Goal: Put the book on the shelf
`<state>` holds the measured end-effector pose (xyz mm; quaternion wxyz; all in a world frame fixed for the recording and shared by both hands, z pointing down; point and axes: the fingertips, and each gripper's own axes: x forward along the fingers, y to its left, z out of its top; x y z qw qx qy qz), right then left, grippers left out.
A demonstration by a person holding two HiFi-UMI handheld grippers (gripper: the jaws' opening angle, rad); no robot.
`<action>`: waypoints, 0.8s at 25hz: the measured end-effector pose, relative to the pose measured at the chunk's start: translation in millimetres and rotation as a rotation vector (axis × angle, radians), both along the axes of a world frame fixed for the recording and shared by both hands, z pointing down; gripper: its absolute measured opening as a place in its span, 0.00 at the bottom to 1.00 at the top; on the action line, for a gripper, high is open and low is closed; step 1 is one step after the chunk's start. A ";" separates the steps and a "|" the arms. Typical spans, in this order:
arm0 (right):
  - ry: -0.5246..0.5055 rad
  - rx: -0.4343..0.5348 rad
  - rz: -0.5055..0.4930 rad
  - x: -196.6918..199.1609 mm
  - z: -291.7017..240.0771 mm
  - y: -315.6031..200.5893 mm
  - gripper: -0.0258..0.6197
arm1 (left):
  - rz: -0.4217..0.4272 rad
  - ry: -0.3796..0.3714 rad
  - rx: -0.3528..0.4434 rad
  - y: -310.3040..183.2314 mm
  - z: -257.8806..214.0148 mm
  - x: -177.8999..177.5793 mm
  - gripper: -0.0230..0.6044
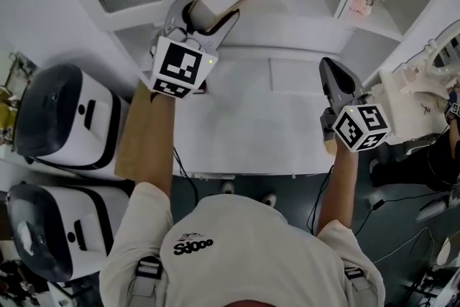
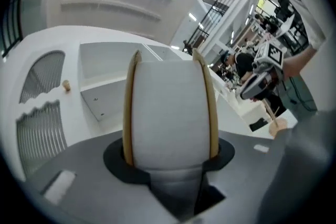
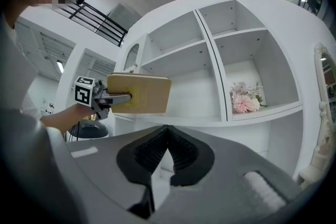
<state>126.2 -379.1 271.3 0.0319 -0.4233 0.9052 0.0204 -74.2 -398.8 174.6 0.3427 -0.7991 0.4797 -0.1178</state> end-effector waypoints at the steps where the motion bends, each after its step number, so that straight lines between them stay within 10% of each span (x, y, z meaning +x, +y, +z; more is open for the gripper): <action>1: 0.002 -0.004 0.000 2.9 1.5 -1.6 0.04 | -0.035 -0.058 0.001 -6.2 3.7 2.9 0.43; 20: 0.043 -0.034 0.063 40.6 21.4 -1.3 0.04 | -0.195 -0.758 0.036 -107.2 89.5 110.9 0.53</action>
